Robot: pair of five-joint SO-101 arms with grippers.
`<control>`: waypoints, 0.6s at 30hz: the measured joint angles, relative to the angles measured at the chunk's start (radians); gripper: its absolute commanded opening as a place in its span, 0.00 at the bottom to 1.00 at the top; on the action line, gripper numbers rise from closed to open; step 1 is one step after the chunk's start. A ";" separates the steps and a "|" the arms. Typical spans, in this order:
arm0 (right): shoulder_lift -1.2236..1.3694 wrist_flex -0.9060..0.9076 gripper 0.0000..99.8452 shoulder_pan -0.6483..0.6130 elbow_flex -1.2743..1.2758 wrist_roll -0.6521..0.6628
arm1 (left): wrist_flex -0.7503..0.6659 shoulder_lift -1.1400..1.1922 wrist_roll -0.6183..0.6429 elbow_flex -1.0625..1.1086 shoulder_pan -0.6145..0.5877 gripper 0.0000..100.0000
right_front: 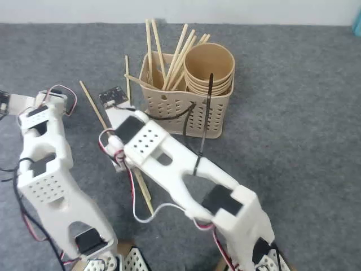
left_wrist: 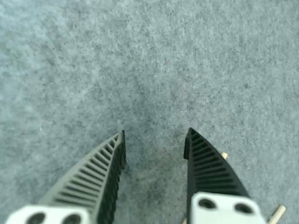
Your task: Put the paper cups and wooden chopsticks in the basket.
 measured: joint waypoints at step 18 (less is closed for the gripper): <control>-0.519 -0.752 0.01 0.126 0.684 0.063 | 0.000 0.000 0.000 0.000 0.000 0.20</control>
